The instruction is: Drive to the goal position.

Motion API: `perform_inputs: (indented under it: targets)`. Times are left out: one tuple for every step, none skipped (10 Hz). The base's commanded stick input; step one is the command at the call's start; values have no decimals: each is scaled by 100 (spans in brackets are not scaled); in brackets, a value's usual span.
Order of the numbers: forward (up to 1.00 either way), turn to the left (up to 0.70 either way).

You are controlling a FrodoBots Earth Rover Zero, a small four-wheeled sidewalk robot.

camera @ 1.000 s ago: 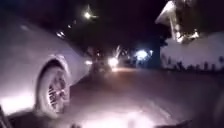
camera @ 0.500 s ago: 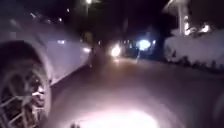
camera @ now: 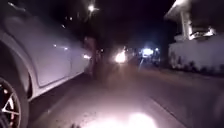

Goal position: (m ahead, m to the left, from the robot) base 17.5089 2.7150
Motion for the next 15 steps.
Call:
perform_inputs:
  targets:
    - [0, 0]
    - [0, 0]
    - [0, 0]
    - [2, 0]
    - [100, 0]
    - [100, 0]
    - [100, 0]
    - [100, 0]
    - [100, 0]
    - [100, 0]
    - [100, 0]
    - [100, 0]
    - [100, 0]
    - [100, 0]
    - [100, 0]
